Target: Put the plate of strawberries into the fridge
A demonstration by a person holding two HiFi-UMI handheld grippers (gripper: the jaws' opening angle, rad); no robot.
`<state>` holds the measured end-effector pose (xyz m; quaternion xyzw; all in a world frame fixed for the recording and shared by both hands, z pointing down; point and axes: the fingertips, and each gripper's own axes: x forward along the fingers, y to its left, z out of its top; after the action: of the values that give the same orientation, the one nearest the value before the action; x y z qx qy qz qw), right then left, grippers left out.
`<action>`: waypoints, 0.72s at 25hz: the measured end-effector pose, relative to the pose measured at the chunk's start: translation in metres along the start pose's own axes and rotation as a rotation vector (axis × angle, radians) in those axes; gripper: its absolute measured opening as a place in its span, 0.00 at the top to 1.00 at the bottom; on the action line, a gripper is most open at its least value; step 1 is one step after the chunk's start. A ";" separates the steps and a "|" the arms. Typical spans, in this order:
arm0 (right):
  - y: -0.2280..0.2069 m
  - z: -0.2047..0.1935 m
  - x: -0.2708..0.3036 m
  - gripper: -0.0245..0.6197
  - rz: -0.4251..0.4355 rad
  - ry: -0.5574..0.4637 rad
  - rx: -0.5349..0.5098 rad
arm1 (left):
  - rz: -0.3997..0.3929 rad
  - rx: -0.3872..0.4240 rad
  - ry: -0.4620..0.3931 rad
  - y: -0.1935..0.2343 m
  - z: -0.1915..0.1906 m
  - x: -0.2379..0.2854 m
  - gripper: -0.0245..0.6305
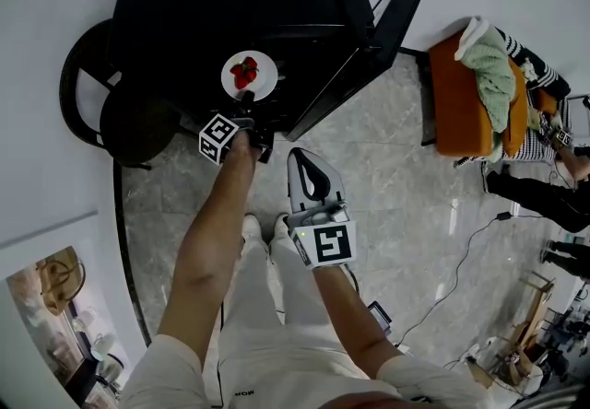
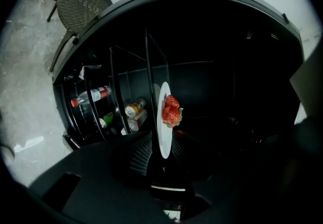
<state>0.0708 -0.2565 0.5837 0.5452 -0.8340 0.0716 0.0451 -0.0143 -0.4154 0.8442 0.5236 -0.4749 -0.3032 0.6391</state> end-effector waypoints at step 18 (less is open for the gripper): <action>0.002 -0.003 -0.005 0.94 -0.003 -0.003 0.008 | -0.112 -0.041 0.020 -0.010 -0.016 -0.023 0.93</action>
<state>0.0715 -0.2503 0.5858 0.5469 -0.8329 0.0740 0.0418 -0.0064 -0.3916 0.8282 0.5392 -0.4324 -0.3428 0.6363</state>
